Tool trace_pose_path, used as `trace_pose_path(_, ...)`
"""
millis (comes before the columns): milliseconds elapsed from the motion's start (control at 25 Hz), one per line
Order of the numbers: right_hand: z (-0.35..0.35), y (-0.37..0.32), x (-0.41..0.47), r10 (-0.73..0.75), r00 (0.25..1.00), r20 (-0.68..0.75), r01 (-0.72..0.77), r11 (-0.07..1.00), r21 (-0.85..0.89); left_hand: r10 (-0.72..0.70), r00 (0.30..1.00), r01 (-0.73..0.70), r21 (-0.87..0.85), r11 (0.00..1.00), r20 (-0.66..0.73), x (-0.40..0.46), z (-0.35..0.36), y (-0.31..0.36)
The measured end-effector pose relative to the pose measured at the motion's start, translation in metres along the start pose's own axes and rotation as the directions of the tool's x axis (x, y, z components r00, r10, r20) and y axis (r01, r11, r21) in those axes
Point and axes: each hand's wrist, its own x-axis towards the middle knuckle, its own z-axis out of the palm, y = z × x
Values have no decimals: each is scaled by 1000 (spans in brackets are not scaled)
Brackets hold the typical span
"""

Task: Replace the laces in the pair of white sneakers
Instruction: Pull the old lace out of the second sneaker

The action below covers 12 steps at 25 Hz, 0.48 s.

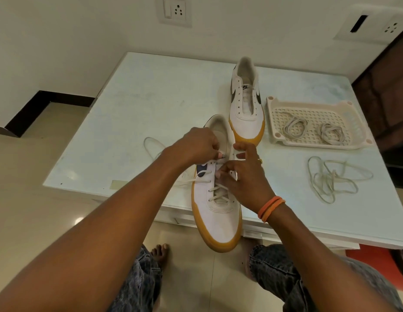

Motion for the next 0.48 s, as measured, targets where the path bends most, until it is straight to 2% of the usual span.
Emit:
trace_pose_path(40, -3, 2, -2, 63, 998, 23, -66, 979, 195, -12, 1000, 12, -29, 999, 8, 2, 0, -3)
trace_pose_path(80, -8, 7, -5, 143, 987, 69, -159, 879, 450, -26, 1000, 27, -68, 997, 11, 3, -1, -6)
trace_pose_path(120, -14, 13, -10, 245, 959, 144, -274, 661, 699, -35, 999, 36, -103, 994, 9, 4, -2, -9)
trace_pose_path(160, -19, 17, -15, 328, 913, 242, -363, 386, 848, -36, 999, 36, -125, 992, 4, 4, -2, -10)
trace_pose_path(200, -21, 20, -18, 389, 877, 283, -391, 232, 891, -31, 1000, 31, -134, 990, 1, 5, -1, -10)
trace_pose_path(240, -21, 19, -21, 449, 856, 255, -389, 236, 890, -24, 1000, 23, -131, 991, -3, 6, 1, -10)
trace_pose_path(280, -18, 17, -22, 491, 860, 140, -364, 397, 843, -18, 1000, 17, -116, 993, -6, 8, 3, -9)
trace_pose_path(320, -14, 13, -22, 463, 885, -47, -294, 633, 716, -14, 1000, 13, -100, 995, -12, 9, 5, -9)
trace_pose_path(360, -9, 9, -22, 346, 913, -215, -200, 842, 502, -15, 1000, 13, -94, 995, -19, 9, 5, -9)
trace_pose_path(400, -4, 5, -21, 194, 933, -304, -112, 956, 270, -19, 1000, 16, -104, 994, -23, 10, 5, -10)
trace_pose_path(440, 0, 3, -20, 91, 942, -323, -62, 993, 100, -22, 999, 19, -117, 993, -23, 10, 4, -11)
trace_pose_path(480, 2, 0, -19, 47, 949, -313, -48, 999, 3, -24, 999, 21, -128, 991, -21, 10, 4, -12)
